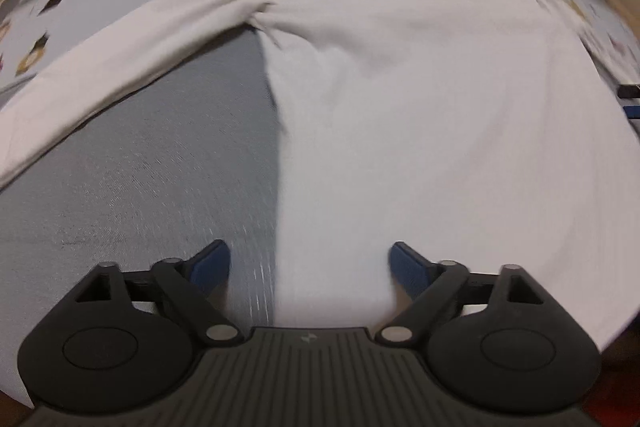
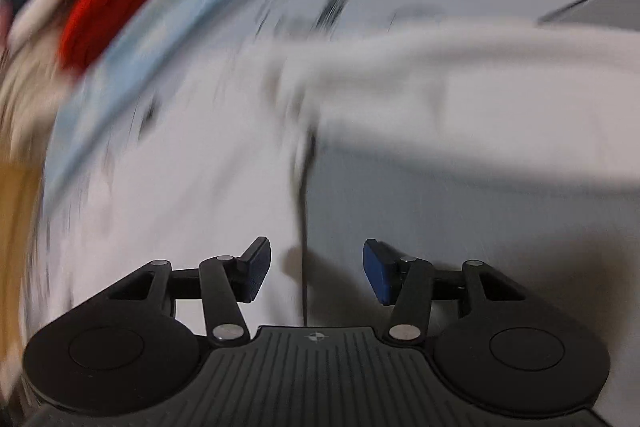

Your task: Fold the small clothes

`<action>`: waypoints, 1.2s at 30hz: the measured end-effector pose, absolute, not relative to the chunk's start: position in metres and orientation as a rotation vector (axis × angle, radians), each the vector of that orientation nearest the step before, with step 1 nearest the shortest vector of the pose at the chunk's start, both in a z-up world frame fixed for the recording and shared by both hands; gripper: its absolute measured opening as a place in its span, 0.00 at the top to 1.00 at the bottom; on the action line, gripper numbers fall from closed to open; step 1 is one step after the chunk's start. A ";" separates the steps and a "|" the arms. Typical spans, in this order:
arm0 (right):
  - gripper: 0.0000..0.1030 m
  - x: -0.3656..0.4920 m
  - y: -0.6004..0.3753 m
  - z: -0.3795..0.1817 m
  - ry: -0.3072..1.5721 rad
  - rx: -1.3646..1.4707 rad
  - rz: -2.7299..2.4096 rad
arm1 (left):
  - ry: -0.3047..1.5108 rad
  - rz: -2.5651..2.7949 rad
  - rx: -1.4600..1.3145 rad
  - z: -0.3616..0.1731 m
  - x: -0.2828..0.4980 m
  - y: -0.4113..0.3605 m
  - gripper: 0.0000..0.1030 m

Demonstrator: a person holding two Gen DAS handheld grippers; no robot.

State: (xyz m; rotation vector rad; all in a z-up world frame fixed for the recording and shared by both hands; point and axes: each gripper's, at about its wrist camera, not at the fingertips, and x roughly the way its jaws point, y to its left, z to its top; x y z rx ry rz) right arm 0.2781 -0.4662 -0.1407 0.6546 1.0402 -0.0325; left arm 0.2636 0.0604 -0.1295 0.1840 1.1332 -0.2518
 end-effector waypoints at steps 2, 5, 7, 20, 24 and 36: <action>0.48 0.234 -0.440 -0.136 1.119 0.534 0.054 | 1.135 -0.280 0.190 -0.130 0.253 0.063 0.10; 0.51 0.171 -0.395 -0.128 1.138 0.244 0.125 | 1.141 -0.276 0.215 -0.130 0.238 0.065 0.06; 0.51 0.136 -0.363 -0.126 1.139 -0.023 0.132 | 1.160 -0.246 0.240 -0.131 0.226 0.068 0.00; 0.49 0.074 -0.320 -0.063 0.959 -0.157 0.098 | 1.013 -0.168 0.029 -0.083 0.182 0.113 0.00; 0.41 0.115 -0.314 -0.042 0.761 -0.003 0.016 | 0.891 0.065 -0.079 -0.056 0.212 0.148 0.00; 0.33 0.238 -0.327 -0.105 0.779 0.237 -0.119 | 0.731 0.581 -0.780 -0.100 0.285 0.351 0.00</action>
